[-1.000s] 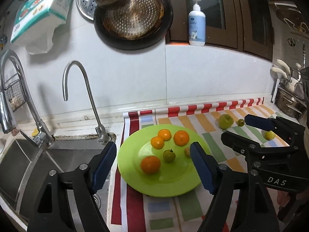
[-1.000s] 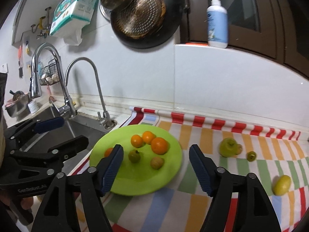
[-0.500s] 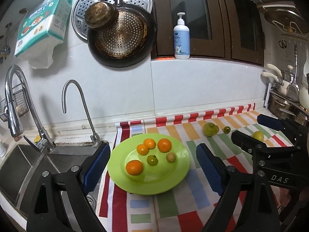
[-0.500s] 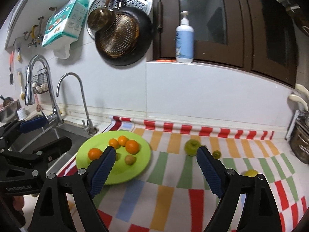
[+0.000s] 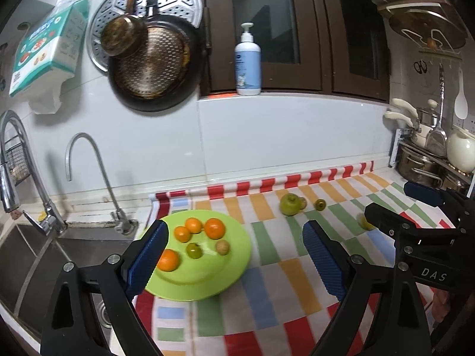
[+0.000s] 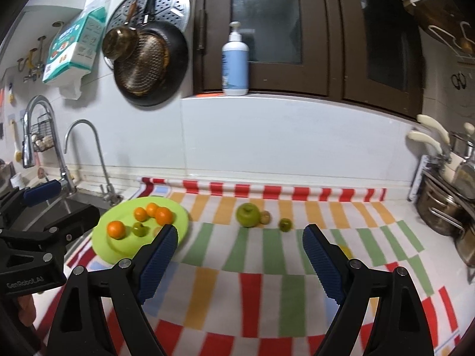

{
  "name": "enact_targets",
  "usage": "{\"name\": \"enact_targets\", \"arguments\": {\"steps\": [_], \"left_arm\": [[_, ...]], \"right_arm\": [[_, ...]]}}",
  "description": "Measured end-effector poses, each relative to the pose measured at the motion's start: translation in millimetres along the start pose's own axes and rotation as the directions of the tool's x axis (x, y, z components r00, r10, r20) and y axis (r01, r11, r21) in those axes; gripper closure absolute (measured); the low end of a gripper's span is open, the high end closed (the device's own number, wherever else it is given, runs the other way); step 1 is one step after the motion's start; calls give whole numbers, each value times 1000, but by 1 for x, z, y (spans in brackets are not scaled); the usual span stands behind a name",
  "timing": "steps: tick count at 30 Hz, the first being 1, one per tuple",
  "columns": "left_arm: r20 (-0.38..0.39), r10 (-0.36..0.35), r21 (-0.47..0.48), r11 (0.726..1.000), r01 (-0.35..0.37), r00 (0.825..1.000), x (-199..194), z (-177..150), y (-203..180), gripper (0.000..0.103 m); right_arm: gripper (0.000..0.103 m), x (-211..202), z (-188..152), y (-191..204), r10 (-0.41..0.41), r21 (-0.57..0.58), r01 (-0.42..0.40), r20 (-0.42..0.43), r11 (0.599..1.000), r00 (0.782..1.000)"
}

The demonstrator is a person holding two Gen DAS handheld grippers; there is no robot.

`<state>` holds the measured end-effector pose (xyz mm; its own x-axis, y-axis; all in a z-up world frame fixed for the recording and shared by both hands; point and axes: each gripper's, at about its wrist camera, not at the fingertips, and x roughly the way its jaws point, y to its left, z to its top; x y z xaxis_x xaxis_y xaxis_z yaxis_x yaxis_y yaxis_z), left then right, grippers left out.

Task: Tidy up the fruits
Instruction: 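Withdraw both open tools from the plate toward the remaining fruits, then move the right tool to a large yellow fruit while the left tool reaches a dark green fruit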

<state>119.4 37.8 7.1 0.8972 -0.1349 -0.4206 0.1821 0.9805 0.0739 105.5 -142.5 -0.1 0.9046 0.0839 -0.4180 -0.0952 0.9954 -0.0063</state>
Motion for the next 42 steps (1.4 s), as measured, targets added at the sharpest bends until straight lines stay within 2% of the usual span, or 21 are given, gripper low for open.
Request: {"name": "enact_targets", "arguments": {"steps": [11,24,29,31,42], "left_arm": [[3,-69,38,997,69,998,15,6,-54,10],[-28,-149,98,984,151,988,56,13,-98,14],[-49,-173,131,975,178,984,80,15,-111,20],[-62,-187,144,970,194,980,91,15,-115,26],[-137,-229,190,949,252,964,156,13,-132,40]], "right_arm": [[16,-9,-6,-48,-43,4,43,6,999,999],[16,12,-14,-97,-97,49,99,-44,994,994],[16,28,-19,-113,-116,81,123,-80,989,990],[16,36,-22,-118,-123,93,132,-97,987,988],[17,83,-38,-134,-111,159,140,-180,977,977]]}}
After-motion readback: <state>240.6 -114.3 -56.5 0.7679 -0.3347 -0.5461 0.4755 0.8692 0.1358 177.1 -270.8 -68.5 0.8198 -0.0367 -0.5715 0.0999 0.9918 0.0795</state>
